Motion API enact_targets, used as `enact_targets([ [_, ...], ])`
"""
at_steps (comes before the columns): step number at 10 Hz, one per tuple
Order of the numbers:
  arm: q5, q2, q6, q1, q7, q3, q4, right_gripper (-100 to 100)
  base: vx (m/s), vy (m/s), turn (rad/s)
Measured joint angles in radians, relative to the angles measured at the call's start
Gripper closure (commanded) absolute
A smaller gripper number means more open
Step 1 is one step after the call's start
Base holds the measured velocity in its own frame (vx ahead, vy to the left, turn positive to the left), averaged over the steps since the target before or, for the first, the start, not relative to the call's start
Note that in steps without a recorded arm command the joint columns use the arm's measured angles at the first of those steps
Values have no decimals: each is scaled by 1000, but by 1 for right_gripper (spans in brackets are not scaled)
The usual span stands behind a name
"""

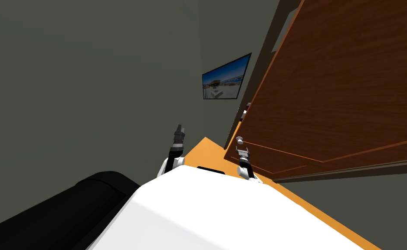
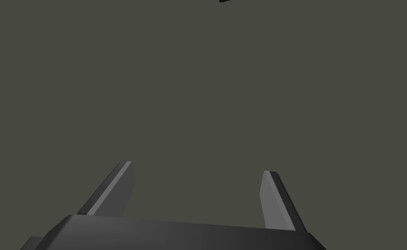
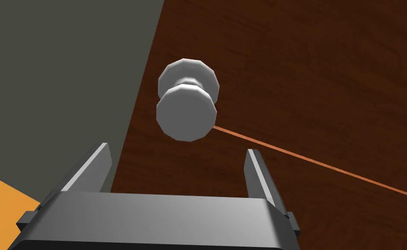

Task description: Pull the door open

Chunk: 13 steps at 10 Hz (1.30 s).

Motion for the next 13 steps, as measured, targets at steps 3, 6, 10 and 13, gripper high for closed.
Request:
enact_targets([
  [3, -26, 8, 8, -5, -77, 12, -4, -100, -59, -17, 22],
  [6, -48, 13, 9, -14, -157, 24, 2, -100, -64, -14, 23],
  [10, -78, 23, 16, -21, -251, 39, 0, -100, -52, -12, 13],
  [13, -86, -3, 34, 12, -266, 30, -42, -100, 144, 13, 81],
])
